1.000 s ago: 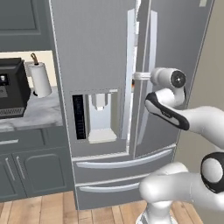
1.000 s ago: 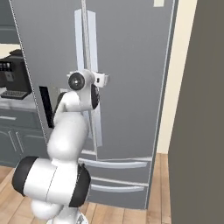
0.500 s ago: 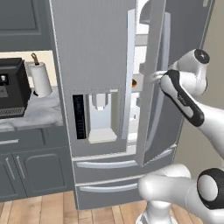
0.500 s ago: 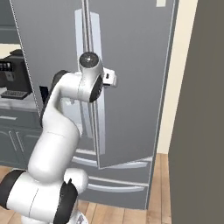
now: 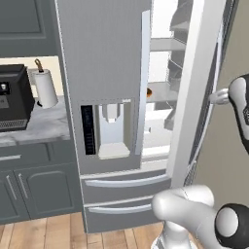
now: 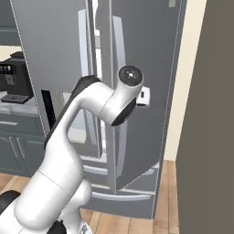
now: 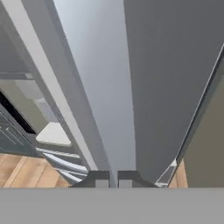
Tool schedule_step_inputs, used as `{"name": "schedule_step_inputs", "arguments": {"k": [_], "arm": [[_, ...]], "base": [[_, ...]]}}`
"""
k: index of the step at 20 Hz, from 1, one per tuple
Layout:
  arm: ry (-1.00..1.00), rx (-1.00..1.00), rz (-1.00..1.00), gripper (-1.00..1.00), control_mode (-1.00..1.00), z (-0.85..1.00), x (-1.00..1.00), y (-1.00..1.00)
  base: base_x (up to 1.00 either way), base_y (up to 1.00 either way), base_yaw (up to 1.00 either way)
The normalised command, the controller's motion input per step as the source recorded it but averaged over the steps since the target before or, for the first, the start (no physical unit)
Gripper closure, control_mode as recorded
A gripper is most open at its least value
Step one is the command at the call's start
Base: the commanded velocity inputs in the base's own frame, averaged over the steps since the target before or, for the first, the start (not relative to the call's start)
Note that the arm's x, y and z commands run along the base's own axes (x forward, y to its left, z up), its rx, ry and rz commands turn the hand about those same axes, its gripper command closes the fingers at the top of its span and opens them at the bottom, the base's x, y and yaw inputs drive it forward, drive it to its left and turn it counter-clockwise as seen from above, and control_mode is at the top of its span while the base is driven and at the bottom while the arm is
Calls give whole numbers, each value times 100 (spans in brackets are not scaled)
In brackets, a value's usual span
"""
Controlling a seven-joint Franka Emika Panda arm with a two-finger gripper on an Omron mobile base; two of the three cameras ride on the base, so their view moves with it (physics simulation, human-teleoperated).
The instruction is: Take the cake and donut from the fridge and place them on the empty tray on the dining counter.
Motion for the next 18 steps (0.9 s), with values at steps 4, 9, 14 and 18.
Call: {"name": "schedule_step_inputs", "arguments": {"k": [4, 9, 14, 18], "arm": [[-11, 4, 12, 100, -100, 8, -78, -96], [-13, 0, 11, -100, -100, 20, -64, -35], [-7, -2, 3, -100, -100, 36, -100, 13], [0, -15, 0, -100, -100, 16, -79, 84]], "base": [[0, 0, 0], [0, 0, 0], [0, 0, 0], [0, 0, 0]]}}
